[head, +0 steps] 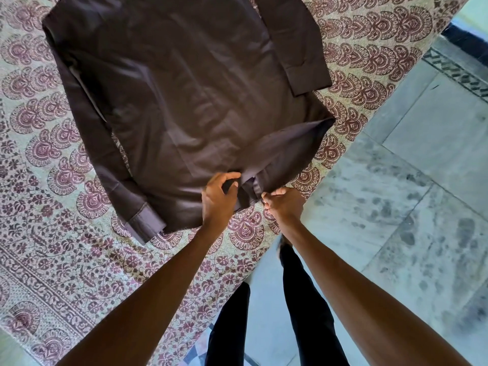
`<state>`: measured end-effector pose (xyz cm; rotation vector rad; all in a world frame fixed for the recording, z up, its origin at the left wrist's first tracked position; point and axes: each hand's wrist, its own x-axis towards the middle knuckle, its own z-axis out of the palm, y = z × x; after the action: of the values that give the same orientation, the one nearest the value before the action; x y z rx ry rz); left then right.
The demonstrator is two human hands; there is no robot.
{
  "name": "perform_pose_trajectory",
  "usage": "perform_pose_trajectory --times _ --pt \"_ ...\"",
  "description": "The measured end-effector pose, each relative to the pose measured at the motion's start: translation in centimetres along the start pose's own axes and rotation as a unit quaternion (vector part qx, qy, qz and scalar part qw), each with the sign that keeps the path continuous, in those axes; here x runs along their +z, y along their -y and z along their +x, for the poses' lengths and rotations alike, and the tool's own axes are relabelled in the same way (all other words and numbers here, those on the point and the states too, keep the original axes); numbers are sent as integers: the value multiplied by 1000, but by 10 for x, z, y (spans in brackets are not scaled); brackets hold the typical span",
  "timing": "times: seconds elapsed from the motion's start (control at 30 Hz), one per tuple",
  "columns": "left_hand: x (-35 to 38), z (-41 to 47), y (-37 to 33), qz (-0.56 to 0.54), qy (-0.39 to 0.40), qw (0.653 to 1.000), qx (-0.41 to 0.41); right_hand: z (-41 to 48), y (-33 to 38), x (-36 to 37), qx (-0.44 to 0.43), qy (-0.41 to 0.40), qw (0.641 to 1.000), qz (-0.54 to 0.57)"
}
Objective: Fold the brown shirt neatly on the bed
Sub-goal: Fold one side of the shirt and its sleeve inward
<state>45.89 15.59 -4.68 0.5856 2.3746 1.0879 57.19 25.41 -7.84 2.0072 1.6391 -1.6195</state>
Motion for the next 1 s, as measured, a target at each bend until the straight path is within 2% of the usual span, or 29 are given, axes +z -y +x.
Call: perform_pose_trajectory --times 0.1,0.23,0.43,0.53,0.6,0.7,0.87,1.0 --pt "-4 -4 -2 31 30 998 49 -13 4 3 -66 -65 992 -91" --pt "-6 -12 -3 48 46 994 82 -14 8 12 -40 -68 988 -134" --pt "-14 -11 -12 7 7 997 79 -8 20 5 52 3 999 13" --pt "-17 -11 -14 1 -1 996 88 -11 25 -7 117 80 968 209" --pt "-16 -12 -13 0 3 996 91 -15 23 -15 122 105 948 274" --pt "-15 -13 -9 2 8 996 85 -18 15 -19 101 121 944 288" --pt "-12 -12 -2 1 6 998 69 -14 16 -21 129 156 944 259" --pt "-9 -11 1 1 22 998 65 -7 23 -20 140 139 955 222"
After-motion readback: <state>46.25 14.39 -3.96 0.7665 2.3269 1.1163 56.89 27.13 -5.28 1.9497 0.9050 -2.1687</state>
